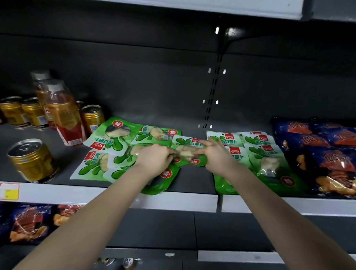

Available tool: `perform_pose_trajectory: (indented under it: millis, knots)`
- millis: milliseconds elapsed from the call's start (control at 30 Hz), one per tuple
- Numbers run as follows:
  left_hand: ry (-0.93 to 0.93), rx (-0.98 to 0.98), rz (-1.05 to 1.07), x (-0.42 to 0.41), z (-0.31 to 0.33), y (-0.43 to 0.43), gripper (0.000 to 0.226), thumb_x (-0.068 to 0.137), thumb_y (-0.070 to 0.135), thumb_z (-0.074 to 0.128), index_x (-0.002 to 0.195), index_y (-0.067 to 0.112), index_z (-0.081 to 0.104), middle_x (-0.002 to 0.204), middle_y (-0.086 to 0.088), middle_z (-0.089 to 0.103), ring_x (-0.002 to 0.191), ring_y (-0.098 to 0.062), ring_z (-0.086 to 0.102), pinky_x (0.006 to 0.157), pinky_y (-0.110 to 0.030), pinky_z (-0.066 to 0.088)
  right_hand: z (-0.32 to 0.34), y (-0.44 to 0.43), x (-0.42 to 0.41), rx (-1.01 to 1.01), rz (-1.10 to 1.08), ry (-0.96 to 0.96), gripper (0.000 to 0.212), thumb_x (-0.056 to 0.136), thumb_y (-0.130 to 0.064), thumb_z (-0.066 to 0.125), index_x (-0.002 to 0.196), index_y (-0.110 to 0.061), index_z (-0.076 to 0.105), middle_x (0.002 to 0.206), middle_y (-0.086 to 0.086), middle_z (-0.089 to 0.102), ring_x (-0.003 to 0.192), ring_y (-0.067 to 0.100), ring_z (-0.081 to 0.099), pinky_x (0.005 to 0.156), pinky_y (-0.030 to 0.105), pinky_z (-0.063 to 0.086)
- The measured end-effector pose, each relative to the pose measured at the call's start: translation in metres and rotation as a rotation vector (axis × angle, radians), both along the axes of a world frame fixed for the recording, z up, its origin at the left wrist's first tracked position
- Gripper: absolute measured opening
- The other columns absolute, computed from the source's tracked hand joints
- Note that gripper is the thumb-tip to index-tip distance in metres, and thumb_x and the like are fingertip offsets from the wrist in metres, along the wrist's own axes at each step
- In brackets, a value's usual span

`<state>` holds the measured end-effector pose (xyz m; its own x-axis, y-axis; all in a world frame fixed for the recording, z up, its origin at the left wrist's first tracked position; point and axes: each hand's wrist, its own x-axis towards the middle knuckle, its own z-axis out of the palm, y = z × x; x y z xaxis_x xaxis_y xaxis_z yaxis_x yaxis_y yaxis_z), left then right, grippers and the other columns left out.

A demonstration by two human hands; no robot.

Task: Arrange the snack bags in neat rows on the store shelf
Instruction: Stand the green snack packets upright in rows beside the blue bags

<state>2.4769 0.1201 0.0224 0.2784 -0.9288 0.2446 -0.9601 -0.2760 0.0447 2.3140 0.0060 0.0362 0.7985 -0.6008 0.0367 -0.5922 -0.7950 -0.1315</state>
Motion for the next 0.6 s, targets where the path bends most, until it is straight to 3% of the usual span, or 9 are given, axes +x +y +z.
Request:
perform_pose_trajectory:
  millis: [133, 233, 333, 433, 500, 600]
  knots:
    - [-0.15, 0.076, 0.065, -0.016, 0.003, -0.015, 0.027, 0.094, 0.024, 0.041, 0.104, 0.02, 0.066, 0.1, -0.008, 0.067, 0.098, -0.031, 0.061, 0.071, -0.03, 0.042, 0.001, 0.011, -0.004, 0.105, 0.067, 0.117, 0.083, 0.082, -0.011, 0.057, 0.151, -0.033, 0.016, 0.158, -0.001, 0.012, 0.147, 0.023, 0.003, 0.118, 0.044, 0.0]
    - [-0.099, 0.111, 0.085, -0.02, 0.002, -0.023, 0.027, 0.091, 0.02, 0.044, 0.107, 0.02, 0.065, 0.102, -0.01, 0.067, 0.1, -0.031, 0.062, 0.08, -0.035, 0.048, -0.001, 0.021, 0.003, 0.143, 0.1, 0.091, 0.073, 0.088, -0.023, 0.052, 0.151, -0.023, 0.015, 0.157, -0.007, 0.011, 0.145, 0.019, 0.011, 0.119, 0.036, 0.008]
    - [-0.053, 0.092, 0.044, -0.019, -0.003, -0.025, 0.035, 0.091, 0.025, 0.043, 0.121, 0.031, 0.059, 0.108, -0.008, 0.067, 0.107, -0.028, 0.06, 0.097, -0.035, 0.041, -0.011, 0.023, 0.015, 0.185, -0.008, 0.157, 0.068, 0.095, -0.031, 0.042, 0.152, -0.015, 0.009, 0.16, 0.005, -0.003, 0.146, 0.027, 0.01, 0.117, 0.041, 0.02]
    - [-0.06, 0.033, 0.003, -0.016, -0.016, -0.02, 0.039, 0.088, 0.034, 0.044, 0.126, 0.03, 0.055, 0.117, -0.004, 0.065, 0.122, -0.021, 0.048, 0.112, -0.033, 0.02, -0.018, 0.026, 0.025, 0.224, -0.06, 0.177, 0.065, 0.097, -0.033, 0.036, 0.153, -0.017, 0.006, 0.158, 0.014, -0.013, 0.146, 0.03, -0.006, 0.119, 0.043, 0.011]
    - [-0.021, -0.006, 0.011, -0.013, -0.021, -0.017, 0.043, 0.085, 0.034, 0.046, 0.127, 0.028, 0.055, 0.124, 0.0, 0.062, 0.129, -0.017, 0.041, 0.113, -0.031, 0.016, -0.016, 0.027, 0.03, 0.245, -0.063, 0.145, 0.067, 0.096, -0.034, 0.038, 0.153, -0.02, 0.006, 0.157, 0.016, -0.012, 0.145, 0.033, -0.011, 0.118, 0.042, 0.004]
    - [0.02, 0.008, 0.009, -0.011, -0.02, -0.018, 0.045, 0.086, 0.031, 0.047, 0.131, 0.026, 0.052, 0.131, 0.001, 0.057, 0.133, -0.016, 0.036, 0.113, -0.032, 0.013, -0.014, 0.024, 0.036, 0.277, -0.067, 0.1, 0.072, 0.092, -0.034, 0.045, 0.152, -0.024, 0.006, 0.158, 0.015, -0.009, 0.145, 0.035, -0.008, 0.118, 0.044, 0.006]
